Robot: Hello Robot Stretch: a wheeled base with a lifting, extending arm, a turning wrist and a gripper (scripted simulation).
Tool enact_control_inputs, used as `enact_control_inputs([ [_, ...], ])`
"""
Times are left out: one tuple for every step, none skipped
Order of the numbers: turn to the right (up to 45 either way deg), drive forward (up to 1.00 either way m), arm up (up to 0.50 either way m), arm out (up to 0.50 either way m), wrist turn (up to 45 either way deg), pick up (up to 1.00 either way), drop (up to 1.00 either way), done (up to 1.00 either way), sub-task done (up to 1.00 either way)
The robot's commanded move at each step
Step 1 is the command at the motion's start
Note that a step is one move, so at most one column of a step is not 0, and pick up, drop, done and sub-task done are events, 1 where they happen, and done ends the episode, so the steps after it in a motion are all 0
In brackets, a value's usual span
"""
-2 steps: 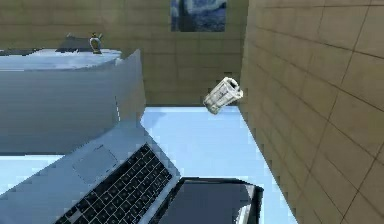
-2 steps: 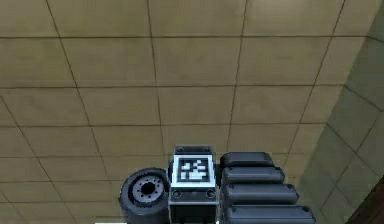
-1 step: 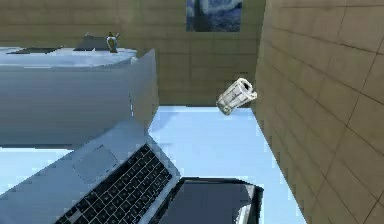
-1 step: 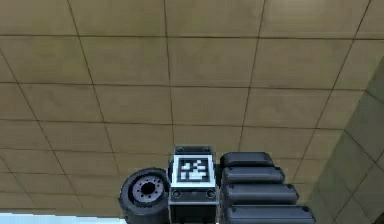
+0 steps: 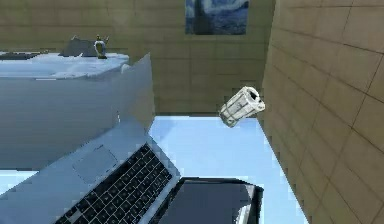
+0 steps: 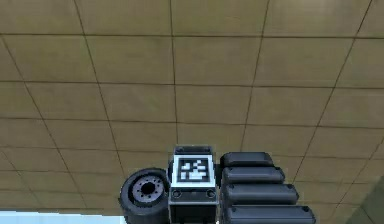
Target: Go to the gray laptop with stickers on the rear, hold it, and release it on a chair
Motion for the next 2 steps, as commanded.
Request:
enact_control_inputs([
  [-45.0, 0.0, 0.0, 0.0, 0.0, 0.0, 0.0, 0.0, 0.0],
  [-3.0, 0.0, 0.0, 0.0, 0.0, 0.0, 0.0, 0.0, 0.0],
])
